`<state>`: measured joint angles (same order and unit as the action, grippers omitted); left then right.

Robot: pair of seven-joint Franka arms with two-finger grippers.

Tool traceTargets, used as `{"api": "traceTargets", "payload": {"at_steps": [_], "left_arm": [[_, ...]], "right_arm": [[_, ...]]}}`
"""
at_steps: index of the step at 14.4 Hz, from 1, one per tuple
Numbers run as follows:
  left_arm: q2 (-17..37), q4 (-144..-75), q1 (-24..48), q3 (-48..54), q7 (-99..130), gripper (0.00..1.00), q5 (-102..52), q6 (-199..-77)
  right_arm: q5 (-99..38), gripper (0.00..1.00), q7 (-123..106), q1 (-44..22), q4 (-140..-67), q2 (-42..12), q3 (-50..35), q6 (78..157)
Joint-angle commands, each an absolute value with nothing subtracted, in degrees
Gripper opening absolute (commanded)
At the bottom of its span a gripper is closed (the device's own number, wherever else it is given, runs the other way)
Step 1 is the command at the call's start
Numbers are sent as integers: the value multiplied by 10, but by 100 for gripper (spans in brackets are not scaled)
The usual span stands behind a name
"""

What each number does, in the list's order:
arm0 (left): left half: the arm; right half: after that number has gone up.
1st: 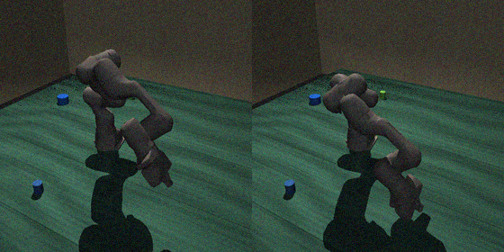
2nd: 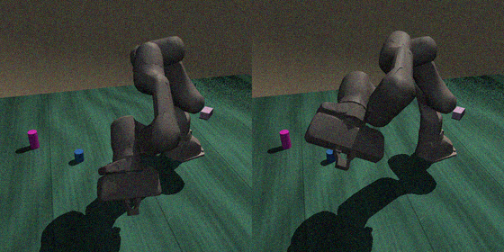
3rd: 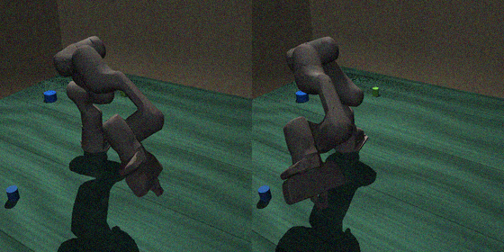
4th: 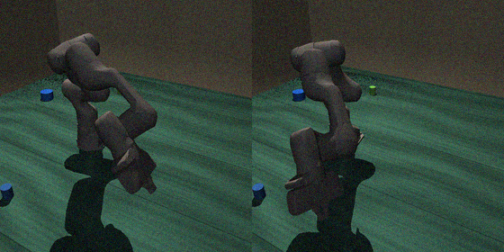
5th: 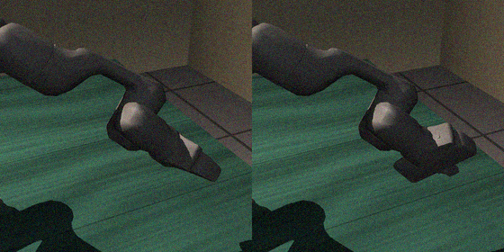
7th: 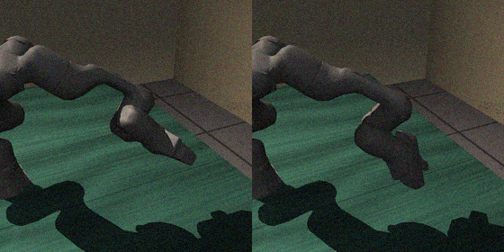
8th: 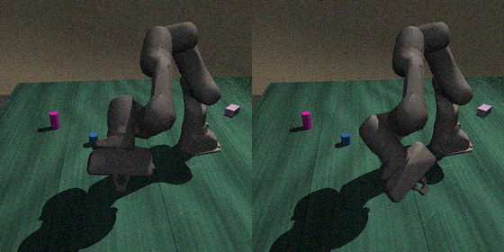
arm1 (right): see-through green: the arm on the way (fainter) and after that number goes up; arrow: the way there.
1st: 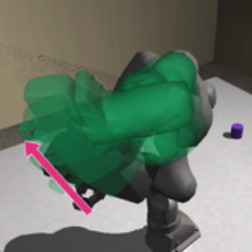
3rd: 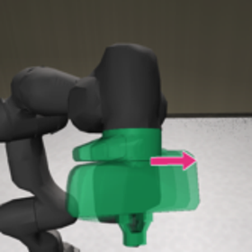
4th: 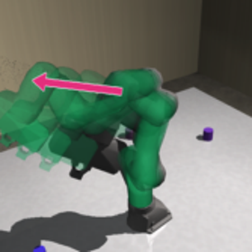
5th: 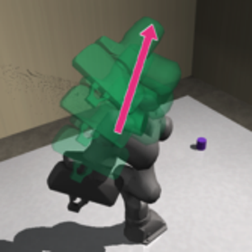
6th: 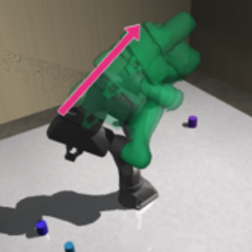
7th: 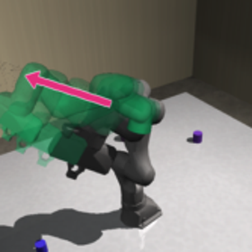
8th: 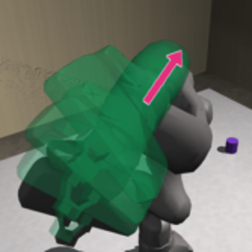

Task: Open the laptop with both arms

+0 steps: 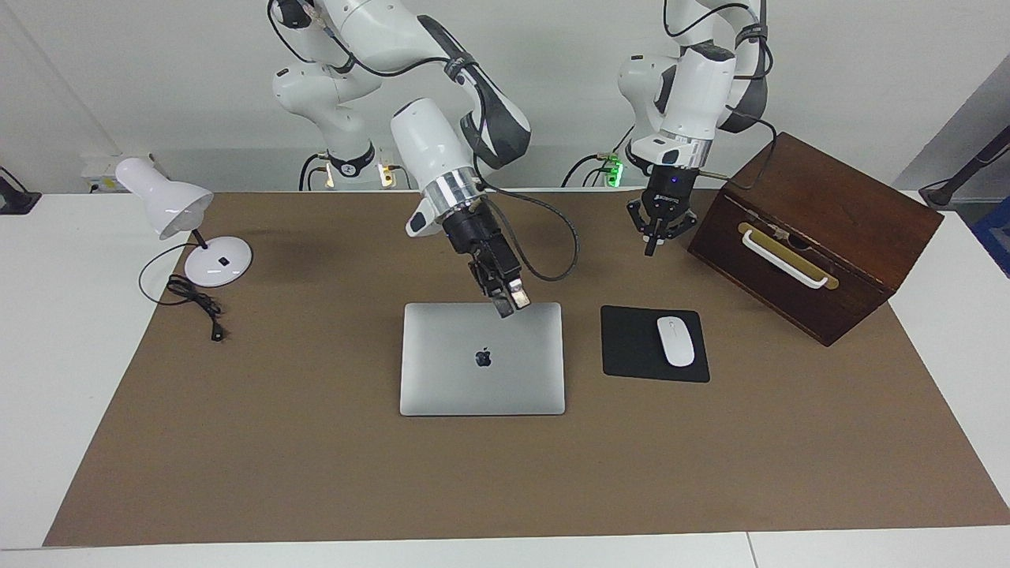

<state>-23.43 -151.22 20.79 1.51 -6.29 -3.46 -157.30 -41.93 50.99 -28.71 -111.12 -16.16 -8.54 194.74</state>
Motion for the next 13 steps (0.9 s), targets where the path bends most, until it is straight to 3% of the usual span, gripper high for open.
{"api": "traceTargets", "payload": {"at_steps": [1,8,13], "left_arm": [[-186,-1545,241,8,-69,0,-41,-1691],[-74,-1553,294,8,-39,0,-42,-1866],[-26,-1554,311,8,-28,0,-41,-1949]], "right_arm": [[-439,99,507,-299,-1150,-144,-87,1980],[-465,99,507,-317,-1172,-142,-86,2007],[-491,99,507,-334,-1198,-130,-87,2005]]}}
